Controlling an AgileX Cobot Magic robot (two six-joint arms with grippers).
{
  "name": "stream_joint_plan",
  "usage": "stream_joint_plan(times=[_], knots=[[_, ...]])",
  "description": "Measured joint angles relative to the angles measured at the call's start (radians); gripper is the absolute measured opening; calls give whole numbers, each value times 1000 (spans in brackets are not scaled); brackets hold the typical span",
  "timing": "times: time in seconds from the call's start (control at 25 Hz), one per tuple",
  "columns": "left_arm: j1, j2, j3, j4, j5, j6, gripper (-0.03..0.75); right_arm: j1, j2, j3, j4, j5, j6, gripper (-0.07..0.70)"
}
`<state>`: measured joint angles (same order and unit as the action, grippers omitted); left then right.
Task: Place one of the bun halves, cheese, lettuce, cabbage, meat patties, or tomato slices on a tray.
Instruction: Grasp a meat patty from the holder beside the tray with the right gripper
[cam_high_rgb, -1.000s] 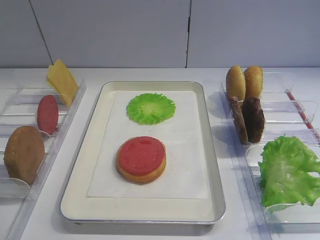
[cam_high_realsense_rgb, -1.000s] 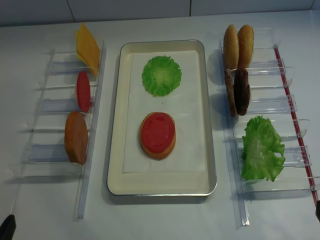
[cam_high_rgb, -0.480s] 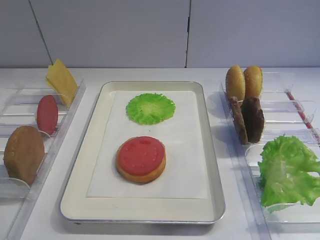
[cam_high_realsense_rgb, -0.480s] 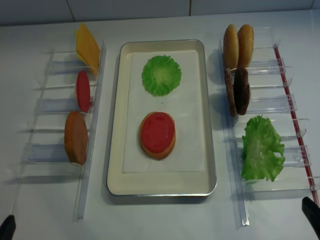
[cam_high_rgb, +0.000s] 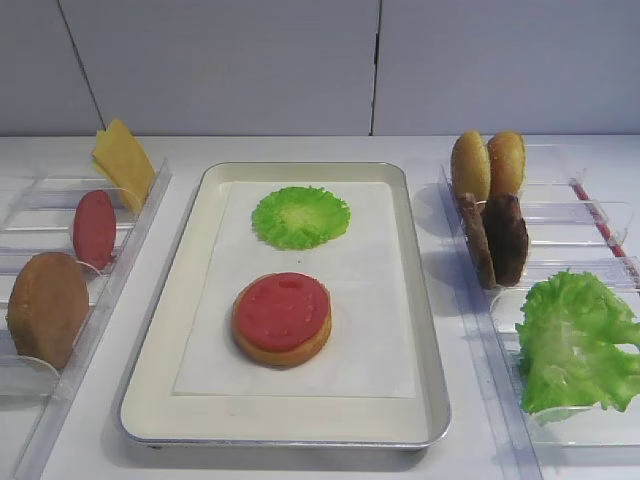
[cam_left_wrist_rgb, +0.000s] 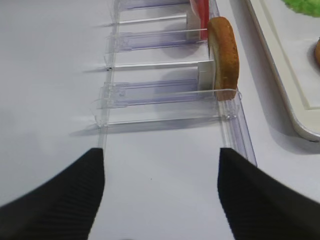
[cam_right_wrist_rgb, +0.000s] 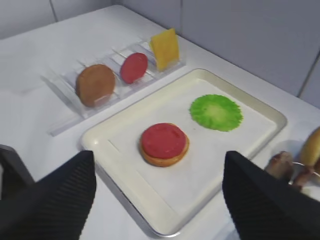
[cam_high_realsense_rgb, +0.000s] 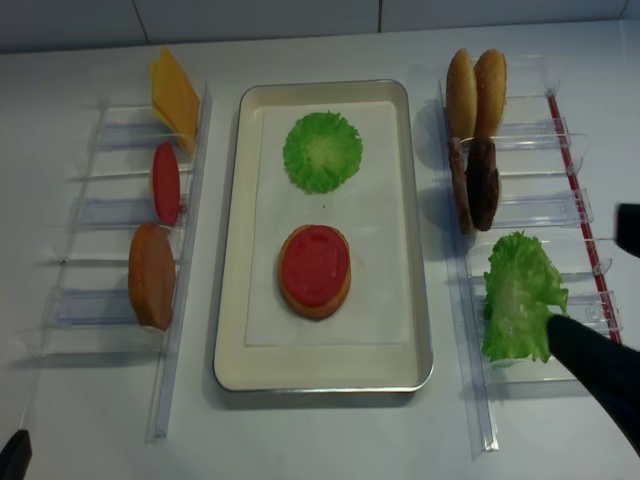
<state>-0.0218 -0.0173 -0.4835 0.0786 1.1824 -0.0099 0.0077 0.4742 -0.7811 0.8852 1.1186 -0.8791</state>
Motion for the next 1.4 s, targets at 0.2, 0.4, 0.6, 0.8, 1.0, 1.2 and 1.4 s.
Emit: stream_joint_plan(times=[0.2, 0.4, 0.6, 0.8, 1.0, 1.2, 1.4], knots=[[0, 0, 0, 0, 0, 0, 472, 0, 129, -4, 84, 24, -60, 554], [0, 0, 0, 0, 0, 0, 471, 0, 216, -4, 100, 20, -91, 555], [0, 0, 0, 0, 0, 0, 471, 0, 315, -12, 144, 12, -135, 555], [0, 0, 0, 0, 0, 0, 471, 94, 442, -91, 112, -32, -143, 555], [0, 0, 0, 0, 0, 0, 471, 344, 601, -207, -91, -150, -14, 555], [0, 0, 0, 0, 0, 0, 471, 514, 773, -317, -455, -177, 284, 555], [0, 0, 0, 0, 0, 0, 471, 528, 896, -401, -716, -170, 650, 555]])
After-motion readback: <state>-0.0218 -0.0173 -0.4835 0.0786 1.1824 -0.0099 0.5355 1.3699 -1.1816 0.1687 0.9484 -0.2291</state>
